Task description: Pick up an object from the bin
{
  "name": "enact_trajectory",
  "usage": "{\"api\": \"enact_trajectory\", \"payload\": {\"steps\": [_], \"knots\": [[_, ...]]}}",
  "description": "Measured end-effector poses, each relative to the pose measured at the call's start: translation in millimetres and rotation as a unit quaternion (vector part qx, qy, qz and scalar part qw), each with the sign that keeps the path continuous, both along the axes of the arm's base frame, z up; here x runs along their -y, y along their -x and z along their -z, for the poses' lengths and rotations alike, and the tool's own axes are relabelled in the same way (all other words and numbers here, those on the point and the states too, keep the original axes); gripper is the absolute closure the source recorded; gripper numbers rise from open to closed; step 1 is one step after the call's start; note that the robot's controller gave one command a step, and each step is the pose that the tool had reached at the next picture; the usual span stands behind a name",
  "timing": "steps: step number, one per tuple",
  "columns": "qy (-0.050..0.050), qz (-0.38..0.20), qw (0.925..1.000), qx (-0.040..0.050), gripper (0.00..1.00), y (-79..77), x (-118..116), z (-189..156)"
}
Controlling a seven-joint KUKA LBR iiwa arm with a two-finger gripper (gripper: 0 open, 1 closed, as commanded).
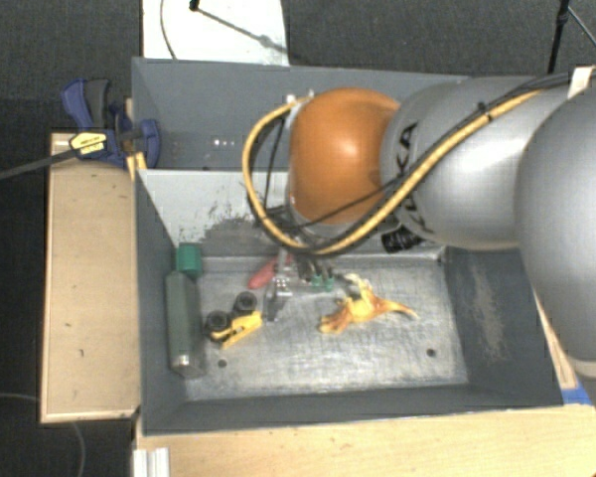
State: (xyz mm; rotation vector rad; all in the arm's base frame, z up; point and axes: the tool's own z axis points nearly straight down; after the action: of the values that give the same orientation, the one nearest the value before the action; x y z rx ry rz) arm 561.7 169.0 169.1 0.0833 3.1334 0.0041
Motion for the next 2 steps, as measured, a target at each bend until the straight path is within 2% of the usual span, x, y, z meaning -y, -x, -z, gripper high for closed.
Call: {"api": "enact_trajectory", "payload": {"steps": [1,2], "knots": [[-0.001,-0.029,0.9996,-0.0043,1.0,-27.4,8.5,92.5],[-0.001,-0.03,0.9996,-0.0043,1.0,-27.5,8.5,92.5]]}}
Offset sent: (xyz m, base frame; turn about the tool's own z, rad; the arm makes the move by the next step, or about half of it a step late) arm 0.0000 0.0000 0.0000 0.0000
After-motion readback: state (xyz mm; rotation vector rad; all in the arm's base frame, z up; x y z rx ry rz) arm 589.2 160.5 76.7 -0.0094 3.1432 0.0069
